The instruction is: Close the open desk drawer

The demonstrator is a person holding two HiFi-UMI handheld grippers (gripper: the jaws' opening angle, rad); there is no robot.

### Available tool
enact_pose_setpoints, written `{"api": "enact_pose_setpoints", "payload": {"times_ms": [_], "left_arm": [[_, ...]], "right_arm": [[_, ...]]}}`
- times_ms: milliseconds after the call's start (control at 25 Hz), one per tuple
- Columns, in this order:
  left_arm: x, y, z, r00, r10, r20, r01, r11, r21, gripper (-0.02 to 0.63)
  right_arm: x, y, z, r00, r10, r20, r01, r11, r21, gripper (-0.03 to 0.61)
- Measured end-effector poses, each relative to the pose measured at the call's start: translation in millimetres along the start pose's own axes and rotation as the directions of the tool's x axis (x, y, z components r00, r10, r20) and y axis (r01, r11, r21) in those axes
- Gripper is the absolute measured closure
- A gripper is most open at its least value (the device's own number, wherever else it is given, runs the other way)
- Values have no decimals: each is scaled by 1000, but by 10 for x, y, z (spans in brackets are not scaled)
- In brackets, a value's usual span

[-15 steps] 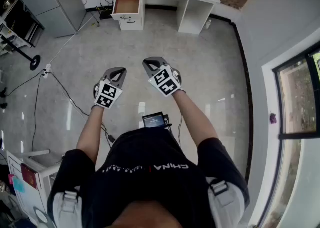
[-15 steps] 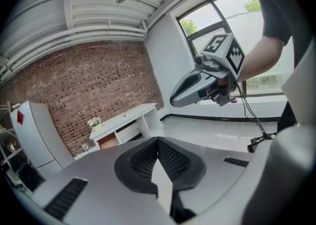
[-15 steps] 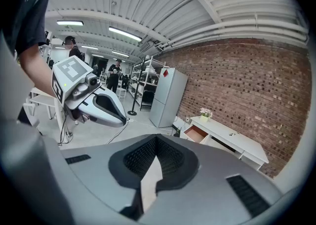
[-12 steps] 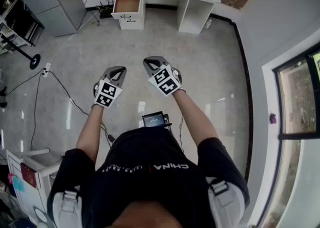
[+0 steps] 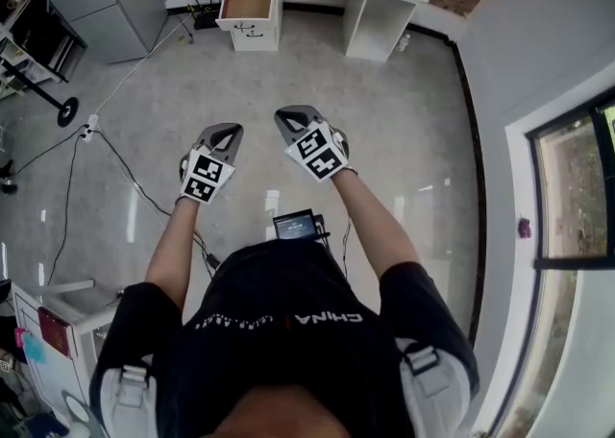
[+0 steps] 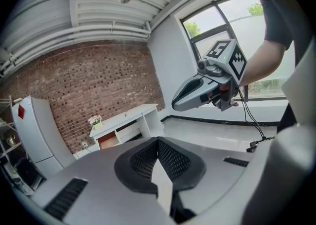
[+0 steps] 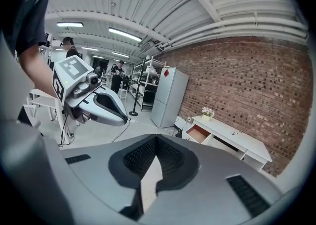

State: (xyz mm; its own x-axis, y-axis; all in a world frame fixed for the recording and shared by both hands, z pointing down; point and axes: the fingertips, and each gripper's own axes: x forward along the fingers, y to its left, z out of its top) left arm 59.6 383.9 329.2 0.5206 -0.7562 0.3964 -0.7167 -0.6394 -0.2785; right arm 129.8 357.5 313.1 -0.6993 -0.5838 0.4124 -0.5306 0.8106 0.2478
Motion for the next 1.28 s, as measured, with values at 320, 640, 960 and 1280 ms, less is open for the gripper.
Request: {"api": "enact_pose_setpoints", "payload": {"times_ms": [320, 640, 960, 1280], "left_arm": [[23, 9, -25, 1000, -10, -13, 10, 1000, -1, 601], [43, -40, -63, 999, -26, -21, 26, 1000, -9, 601], [41, -42, -53, 1000, -24, -18, 23, 1000, -16, 602], [49, -94, -68, 999, -24, -28, 24, 1000, -14, 601]], "right_arm": [[36, 27, -44, 1000, 9, -2, -9, 1000, 3, 563], [12, -12, -84, 1000, 3, -2, -3, 1000, 27, 563], [-5, -28, -111, 1000, 2, -9, -2, 999, 35, 563], [-48, -20, -201, 1000, 16, -20, -15, 999, 38, 563]]}}
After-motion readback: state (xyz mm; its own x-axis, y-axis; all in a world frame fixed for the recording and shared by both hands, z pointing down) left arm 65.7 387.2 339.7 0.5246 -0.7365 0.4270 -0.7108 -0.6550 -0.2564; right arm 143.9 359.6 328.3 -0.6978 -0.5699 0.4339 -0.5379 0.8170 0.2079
